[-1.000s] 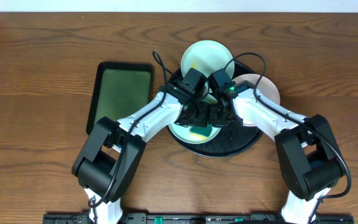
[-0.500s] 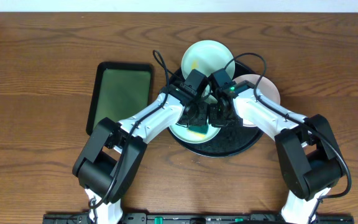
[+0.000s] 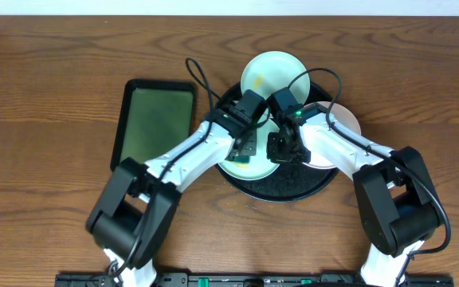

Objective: Clean dirty plates on tray and stack at the side
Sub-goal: 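Scrub the green plate with the sponge in the left gripper while right holds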

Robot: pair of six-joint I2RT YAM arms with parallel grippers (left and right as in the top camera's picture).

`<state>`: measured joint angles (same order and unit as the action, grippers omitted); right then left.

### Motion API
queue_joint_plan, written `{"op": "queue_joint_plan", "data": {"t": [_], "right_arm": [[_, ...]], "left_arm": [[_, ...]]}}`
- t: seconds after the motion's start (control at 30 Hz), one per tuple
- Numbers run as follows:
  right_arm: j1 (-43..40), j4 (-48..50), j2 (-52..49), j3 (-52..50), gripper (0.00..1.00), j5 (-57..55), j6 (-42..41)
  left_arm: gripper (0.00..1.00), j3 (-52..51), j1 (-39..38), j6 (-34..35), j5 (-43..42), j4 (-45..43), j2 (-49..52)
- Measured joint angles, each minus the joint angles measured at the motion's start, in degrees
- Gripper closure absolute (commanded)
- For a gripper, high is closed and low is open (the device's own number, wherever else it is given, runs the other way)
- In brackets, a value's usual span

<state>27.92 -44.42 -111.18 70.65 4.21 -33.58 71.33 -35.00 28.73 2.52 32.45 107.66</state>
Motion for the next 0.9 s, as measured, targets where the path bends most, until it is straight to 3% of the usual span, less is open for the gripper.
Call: {"op": "queue_joint_plan", "data": {"t": [0.3, 0.63, 0.9], "right_arm": [[0.0, 0.2, 0.0, 0.0, 0.79, -0.1, 0.2], [0.0, 0.2, 0.0, 0.0, 0.79, -0.3, 0.3], [0.0, 0.2, 0.0, 0.0, 0.80, -0.2, 0.3]], "left_arm": [[0.92, -0.5, 1.0, 5.0, -0.4, -2.0, -5.3], [0.92, -0.6, 0.9, 9.7, -8.6, -8.4, 2.3], [0.92, -0.1, 0.7, 10.5, -4.7, -6.8, 3.8]]}}
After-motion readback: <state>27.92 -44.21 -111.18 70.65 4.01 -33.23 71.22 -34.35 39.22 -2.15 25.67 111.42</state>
